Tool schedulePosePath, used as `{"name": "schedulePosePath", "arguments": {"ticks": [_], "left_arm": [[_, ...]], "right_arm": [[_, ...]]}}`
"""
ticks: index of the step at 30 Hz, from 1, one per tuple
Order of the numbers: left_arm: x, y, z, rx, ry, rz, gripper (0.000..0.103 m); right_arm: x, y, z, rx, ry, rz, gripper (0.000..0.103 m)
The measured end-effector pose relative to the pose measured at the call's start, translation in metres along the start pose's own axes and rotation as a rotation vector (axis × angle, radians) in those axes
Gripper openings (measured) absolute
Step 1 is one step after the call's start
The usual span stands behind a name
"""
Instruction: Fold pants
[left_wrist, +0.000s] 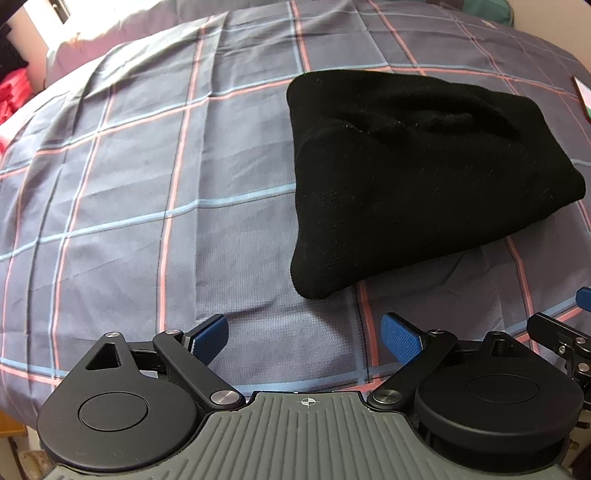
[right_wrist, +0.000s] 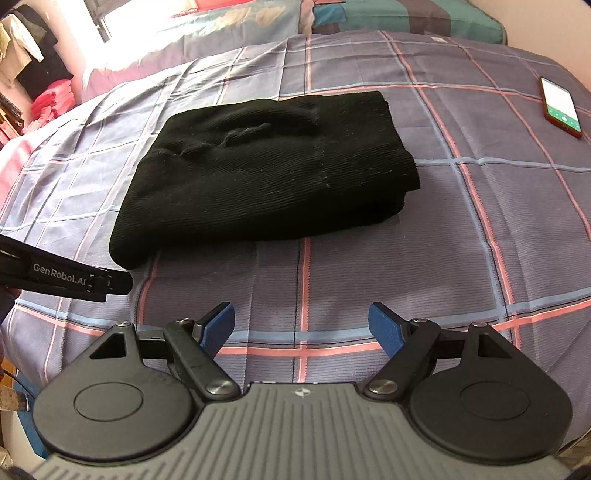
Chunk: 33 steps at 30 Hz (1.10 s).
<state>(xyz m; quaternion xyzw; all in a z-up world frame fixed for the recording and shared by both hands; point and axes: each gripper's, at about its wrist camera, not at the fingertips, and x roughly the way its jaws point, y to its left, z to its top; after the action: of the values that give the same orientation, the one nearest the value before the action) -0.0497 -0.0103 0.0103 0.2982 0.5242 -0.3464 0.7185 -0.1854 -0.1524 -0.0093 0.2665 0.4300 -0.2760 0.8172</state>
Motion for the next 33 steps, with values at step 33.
{"name": "schedulePosePath", "arguments": {"ticks": [33], "left_arm": [[0.015, -0.003, 0.000, 0.021, 0.046, -0.007, 0.103]], "right_arm": [[0.008, 0.003, 0.003, -0.012, 0.039, 0.006, 0.084]]}}
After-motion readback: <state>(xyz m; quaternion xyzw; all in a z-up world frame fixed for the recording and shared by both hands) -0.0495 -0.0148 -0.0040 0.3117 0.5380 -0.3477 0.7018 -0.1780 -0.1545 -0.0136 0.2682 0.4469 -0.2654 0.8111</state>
